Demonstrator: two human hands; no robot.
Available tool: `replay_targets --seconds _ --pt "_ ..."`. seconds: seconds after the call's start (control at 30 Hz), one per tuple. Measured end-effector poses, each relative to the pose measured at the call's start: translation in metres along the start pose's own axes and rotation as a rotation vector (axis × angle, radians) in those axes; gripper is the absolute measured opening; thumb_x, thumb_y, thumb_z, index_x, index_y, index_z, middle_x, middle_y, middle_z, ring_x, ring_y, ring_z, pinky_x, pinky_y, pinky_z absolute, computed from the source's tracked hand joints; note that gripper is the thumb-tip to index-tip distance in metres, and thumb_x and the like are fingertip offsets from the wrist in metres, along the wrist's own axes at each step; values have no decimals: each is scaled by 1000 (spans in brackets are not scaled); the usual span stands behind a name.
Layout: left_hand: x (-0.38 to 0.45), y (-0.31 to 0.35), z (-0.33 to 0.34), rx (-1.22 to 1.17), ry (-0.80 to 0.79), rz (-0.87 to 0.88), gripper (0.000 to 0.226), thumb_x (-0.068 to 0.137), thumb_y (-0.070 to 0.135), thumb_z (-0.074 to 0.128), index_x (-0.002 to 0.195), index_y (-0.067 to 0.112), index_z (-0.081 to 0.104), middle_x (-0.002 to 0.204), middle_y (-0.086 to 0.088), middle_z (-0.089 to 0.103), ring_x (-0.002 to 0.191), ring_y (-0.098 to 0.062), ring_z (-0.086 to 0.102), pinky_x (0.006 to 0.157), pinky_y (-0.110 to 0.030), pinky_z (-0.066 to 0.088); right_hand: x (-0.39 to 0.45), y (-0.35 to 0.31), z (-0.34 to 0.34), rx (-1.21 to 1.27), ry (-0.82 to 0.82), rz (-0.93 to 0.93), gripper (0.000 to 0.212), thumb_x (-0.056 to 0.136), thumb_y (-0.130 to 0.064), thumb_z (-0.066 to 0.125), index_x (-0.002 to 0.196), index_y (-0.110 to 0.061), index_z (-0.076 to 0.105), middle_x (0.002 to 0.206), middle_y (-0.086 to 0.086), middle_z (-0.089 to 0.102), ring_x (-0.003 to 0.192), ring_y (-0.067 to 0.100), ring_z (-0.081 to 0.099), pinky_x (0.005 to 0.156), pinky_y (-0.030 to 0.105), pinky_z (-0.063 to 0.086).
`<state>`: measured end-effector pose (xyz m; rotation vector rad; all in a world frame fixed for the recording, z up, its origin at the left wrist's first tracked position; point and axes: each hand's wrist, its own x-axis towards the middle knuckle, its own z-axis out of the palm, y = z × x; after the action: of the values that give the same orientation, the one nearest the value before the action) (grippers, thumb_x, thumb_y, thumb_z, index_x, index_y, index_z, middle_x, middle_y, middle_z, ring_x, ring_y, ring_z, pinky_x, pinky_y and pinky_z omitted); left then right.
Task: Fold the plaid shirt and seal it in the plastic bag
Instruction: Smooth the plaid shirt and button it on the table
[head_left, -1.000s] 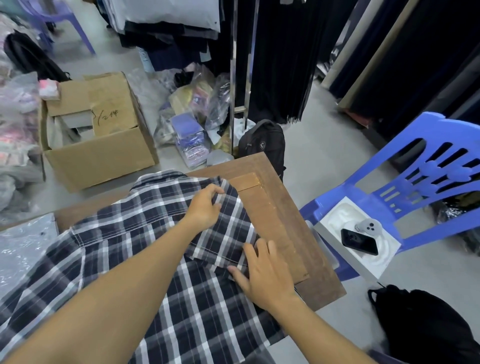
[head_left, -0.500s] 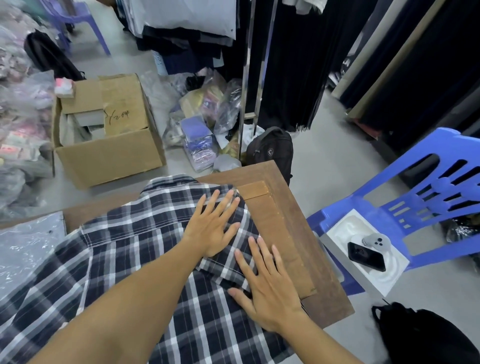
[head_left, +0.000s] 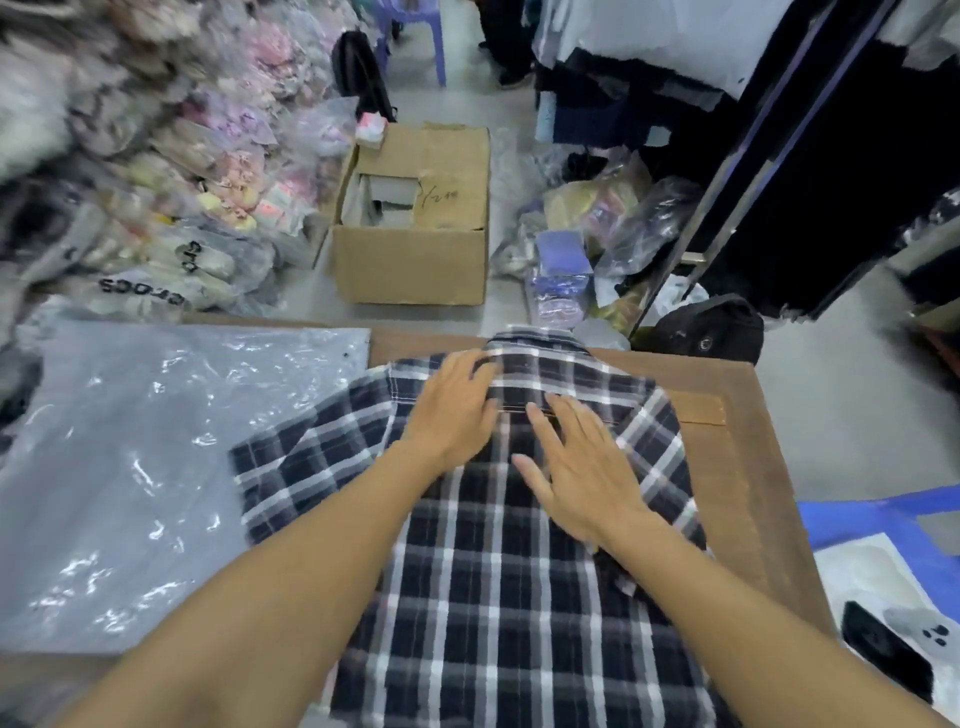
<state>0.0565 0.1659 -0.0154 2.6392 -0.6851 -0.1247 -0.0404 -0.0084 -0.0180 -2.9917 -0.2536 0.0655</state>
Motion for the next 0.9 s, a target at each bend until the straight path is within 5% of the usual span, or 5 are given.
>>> replay_targets --seconds 0.23,0.4,0.73,0.83,0.9 --pt "-96 -91 -44 42 133 -592 53 96 41 52 139 10 44 140 -14 46 129 -32 37 107 -44 36 102 -95 6 42 -68 -276 52 104 -39 42 149 -12 40 148 10 47 131 33 43 106 46 39" --pt "-137 -125 -49 -1 129 -897 75 93 63 47 144 9 37 144 -16 42 131 -35 35 109 -48 33 148 -139 13 25 -166 -342 62 95 -2 48 153 -14 28 158 7 32 116 36 49 86 46 51" --pt "-139 -151 -59 -480 312 -1132 44 76 46 81 100 14 62 111 -8 61 113 -31 52 93 -44 49 170 -153 17 64 -179 -312 41 95 -1 50 134 -14 50 130 11 51 107 33 55 73 40 47" --pt "-136 -146 -75 -716 357 -1032 26 84 31 76 86 15 56 87 -2 60 84 -23 58 66 -31 45 171 -143 9 220 -149 -248 19 94 -4 53 110 -12 59 118 7 52 101 30 54 80 44 51" --pt "-133 -137 -94 -825 301 -914 23 87 27 73 79 18 54 80 -2 59 76 -21 58 66 -32 45 171 -135 5 307 -158 -227 14 92 -3 56 97 -16 56 108 2 48 97 28 52 82 43 49"
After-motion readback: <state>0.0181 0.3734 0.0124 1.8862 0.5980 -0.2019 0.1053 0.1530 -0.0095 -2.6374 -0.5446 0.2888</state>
